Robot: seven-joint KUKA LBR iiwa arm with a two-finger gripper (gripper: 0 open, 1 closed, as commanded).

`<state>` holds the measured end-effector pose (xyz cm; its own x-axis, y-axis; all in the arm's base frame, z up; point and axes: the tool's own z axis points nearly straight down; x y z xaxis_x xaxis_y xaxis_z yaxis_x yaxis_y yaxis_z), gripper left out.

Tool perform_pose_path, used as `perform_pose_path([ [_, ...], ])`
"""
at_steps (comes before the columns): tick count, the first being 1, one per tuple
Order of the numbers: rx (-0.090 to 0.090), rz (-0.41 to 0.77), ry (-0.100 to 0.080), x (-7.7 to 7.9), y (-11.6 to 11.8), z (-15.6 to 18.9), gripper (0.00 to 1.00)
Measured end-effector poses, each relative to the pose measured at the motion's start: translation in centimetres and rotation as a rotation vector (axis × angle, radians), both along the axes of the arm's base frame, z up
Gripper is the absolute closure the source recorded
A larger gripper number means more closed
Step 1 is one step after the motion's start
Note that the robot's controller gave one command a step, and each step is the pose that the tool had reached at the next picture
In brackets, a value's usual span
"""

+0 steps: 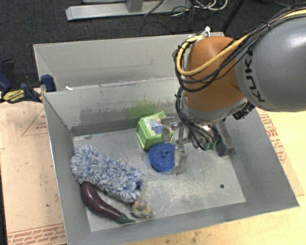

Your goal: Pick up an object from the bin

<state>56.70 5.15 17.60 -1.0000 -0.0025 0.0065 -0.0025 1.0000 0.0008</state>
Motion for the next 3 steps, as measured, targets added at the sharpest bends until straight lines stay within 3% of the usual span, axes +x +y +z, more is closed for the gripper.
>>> perform_pose_path([
  [1,0.001,-0.001,-0.007,0.1,0.0,0.4,0.00],
  [2,0.001,0.015,-0.016,-0.2,-0.8,-3.5,0.00],
  [3,0.001,0.174,-0.004,0.3,-1.6,-6.6,0.00],
])
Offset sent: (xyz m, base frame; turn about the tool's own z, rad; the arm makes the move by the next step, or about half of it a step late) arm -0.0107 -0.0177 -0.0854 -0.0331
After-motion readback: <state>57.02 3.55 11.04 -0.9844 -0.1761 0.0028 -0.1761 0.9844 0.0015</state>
